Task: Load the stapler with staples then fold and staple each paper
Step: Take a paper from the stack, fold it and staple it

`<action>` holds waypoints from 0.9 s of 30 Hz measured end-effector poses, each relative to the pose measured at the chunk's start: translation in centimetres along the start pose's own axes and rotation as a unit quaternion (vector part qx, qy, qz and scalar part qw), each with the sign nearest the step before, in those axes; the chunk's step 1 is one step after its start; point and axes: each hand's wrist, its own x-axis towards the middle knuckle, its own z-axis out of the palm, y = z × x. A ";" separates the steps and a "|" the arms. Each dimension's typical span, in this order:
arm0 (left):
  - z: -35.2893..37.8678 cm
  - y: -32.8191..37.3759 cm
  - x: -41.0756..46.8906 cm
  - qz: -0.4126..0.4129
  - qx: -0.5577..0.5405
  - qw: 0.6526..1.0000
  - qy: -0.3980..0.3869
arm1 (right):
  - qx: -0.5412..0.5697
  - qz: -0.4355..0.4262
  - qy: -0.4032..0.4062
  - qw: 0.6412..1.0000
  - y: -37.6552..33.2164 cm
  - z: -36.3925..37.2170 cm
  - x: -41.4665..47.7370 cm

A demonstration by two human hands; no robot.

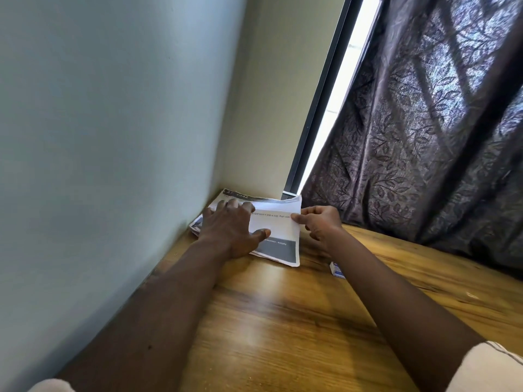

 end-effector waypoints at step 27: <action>-2.2 5.4 -2.6 0.276 -0.063 0.901 0.329 | -0.035 -0.523 0.154 0.838 2.8 -13.1 -9.4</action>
